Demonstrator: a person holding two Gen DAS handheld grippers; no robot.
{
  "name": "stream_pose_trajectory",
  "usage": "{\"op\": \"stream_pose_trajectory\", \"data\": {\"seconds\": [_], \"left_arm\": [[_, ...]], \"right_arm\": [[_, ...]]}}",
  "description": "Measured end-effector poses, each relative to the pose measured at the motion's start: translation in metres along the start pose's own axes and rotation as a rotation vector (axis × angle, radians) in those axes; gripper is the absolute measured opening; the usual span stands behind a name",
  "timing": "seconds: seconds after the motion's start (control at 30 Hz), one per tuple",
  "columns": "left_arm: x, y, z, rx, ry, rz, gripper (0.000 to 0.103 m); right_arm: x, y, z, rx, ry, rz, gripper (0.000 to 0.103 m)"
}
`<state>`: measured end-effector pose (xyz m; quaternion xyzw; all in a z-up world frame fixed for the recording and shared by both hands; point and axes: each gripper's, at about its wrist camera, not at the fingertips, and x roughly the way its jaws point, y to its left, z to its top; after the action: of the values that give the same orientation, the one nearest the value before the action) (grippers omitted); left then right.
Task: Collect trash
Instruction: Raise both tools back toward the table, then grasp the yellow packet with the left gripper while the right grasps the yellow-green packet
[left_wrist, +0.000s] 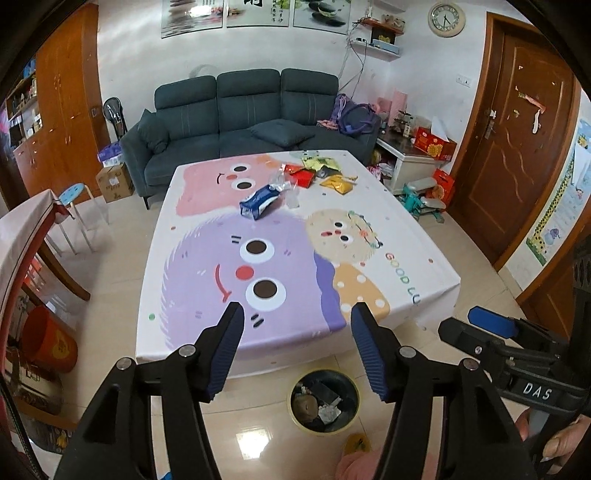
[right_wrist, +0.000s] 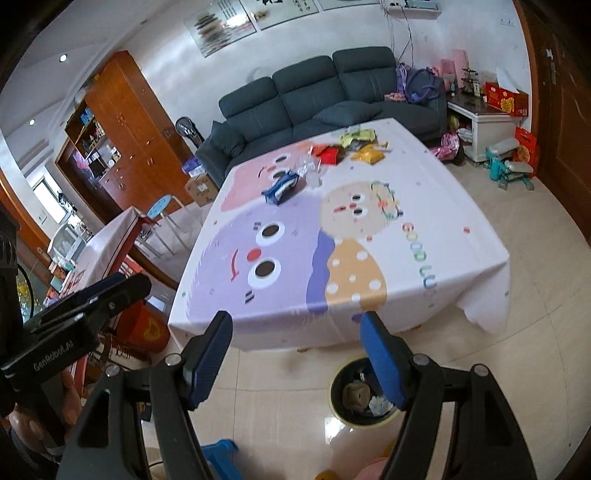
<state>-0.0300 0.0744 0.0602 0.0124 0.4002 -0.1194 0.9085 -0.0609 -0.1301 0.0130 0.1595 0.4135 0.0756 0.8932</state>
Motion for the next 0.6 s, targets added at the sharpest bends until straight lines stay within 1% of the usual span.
{"op": "stream_pose_trajectory", "data": {"seconds": [0.13,0.2,0.27,0.33,0.47,0.53,0.6], "left_arm": [[0.012,-0.006,0.020,-0.010,-0.006,-0.001,0.061],[0.021,-0.010,0.032,-0.010,-0.014,0.011,0.064],[0.036,-0.017,0.047,-0.008,-0.021,0.029,0.065],[0.058,-0.026,0.067,-0.011,-0.019,0.048,0.065],[0.111,-0.048,0.114,-0.047,-0.005,0.074,0.065],[0.140,-0.060,0.139,-0.084,0.027,0.079,0.065],[0.175,-0.073,0.165,-0.125,0.076,0.060,0.065]], "right_arm": [[0.009,-0.009,0.023,-0.005,-0.003,0.009,0.072],[0.018,-0.017,0.042,-0.031,-0.009,0.010,0.072],[0.029,-0.027,0.061,-0.057,-0.016,0.009,0.072],[0.041,-0.039,0.081,-0.073,-0.020,0.008,0.072],[0.074,-0.076,0.136,-0.083,0.010,0.033,0.072],[0.090,-0.093,0.165,-0.097,0.036,0.048,0.072],[0.110,-0.114,0.197,-0.114,0.077,0.060,0.072]]}}
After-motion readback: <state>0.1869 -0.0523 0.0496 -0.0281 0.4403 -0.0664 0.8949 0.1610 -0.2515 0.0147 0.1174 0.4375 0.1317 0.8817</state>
